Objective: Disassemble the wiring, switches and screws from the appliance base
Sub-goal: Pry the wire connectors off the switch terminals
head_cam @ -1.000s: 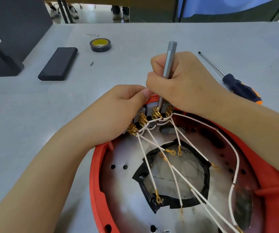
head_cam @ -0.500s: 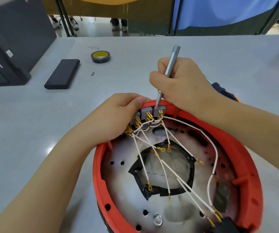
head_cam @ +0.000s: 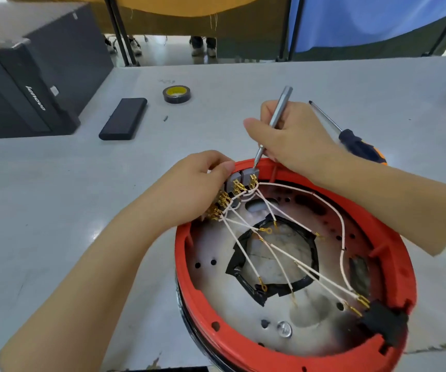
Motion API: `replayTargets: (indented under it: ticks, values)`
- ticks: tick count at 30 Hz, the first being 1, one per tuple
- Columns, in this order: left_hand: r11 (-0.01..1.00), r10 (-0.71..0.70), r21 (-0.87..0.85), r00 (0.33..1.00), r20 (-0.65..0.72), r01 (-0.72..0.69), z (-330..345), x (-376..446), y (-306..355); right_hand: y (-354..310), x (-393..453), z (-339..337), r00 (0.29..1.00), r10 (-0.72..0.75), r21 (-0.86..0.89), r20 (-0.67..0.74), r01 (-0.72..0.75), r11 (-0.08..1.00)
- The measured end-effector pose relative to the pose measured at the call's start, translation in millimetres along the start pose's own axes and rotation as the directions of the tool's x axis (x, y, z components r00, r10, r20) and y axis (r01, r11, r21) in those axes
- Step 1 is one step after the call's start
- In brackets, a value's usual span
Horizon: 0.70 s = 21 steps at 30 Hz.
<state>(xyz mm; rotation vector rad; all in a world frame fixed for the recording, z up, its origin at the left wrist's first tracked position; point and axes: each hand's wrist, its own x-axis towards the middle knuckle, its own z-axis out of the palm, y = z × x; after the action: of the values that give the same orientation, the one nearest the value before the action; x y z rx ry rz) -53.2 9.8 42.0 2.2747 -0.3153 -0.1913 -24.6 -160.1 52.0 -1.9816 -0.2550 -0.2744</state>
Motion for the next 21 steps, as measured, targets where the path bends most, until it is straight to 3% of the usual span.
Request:
replayTargets:
  ticks: [9,13,21]
  values:
    - [0.996,0.074,0.043,0.990,0.124,-0.080,11.7,25.1,8.8,2.8,-12.1,-3.9,0.999,-0.024,-0.052,-0.036,0.022,0.998]
    - [0.993,0.118,0.015,0.987,0.110,-0.121,10.6,28.1,2.2,2.8,-14.7,-3.3,0.992,-0.089,-0.127,-0.086,0.078,0.989]
    - [0.990,0.137,0.018,0.988,0.073,-0.138,10.8,28.1,-3.1,3.2,-12.8,-4.5,0.990,-0.139,-0.186,-0.040,0.129,0.974]
